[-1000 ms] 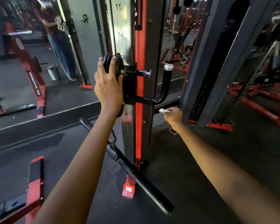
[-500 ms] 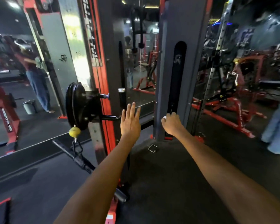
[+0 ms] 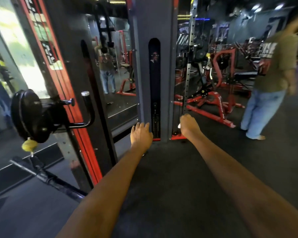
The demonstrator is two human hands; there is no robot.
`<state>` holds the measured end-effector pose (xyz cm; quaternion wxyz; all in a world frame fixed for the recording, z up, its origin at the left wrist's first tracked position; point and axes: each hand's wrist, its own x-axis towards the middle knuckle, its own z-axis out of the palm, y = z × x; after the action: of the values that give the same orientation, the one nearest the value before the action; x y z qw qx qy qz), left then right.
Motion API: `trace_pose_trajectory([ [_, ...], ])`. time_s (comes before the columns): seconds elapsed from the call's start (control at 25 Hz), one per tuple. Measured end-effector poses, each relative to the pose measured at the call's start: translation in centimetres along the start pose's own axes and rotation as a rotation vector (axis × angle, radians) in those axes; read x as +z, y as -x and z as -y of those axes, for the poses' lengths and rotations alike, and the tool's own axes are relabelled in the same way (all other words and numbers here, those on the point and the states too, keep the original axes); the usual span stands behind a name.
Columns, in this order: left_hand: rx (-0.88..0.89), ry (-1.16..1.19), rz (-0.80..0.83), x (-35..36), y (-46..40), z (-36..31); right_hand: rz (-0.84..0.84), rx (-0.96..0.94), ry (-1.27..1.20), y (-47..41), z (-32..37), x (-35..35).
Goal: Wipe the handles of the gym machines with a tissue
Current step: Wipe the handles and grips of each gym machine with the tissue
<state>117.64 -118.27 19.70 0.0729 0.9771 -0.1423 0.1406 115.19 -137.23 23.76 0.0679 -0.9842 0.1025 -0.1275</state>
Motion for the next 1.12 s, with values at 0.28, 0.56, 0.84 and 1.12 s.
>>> trace_pose_trajectory([
  [0.28, -0.02, 0.127, 0.102, 4.8, -3.0, -6.1, -0.021, 0.116, 0.124, -3.5, -7.4, 3.8],
  [0.56, 0.024, 0.202, 0.152, 9.9, -13.7, -12.0, -0.006, 0.173, 0.08, -12.1, -14.1, 7.7],
  [0.84, 0.023, 0.229, 0.206, 14.1, -25.3, -17.3, 0.017, 0.176, 0.001, -23.3, -20.2, 9.8],
  [1.12, 0.004, 0.214, 0.212, 20.6, -40.1, -23.6, 0.021, 0.129, -0.023, -39.5, -28.8, 13.2],
])
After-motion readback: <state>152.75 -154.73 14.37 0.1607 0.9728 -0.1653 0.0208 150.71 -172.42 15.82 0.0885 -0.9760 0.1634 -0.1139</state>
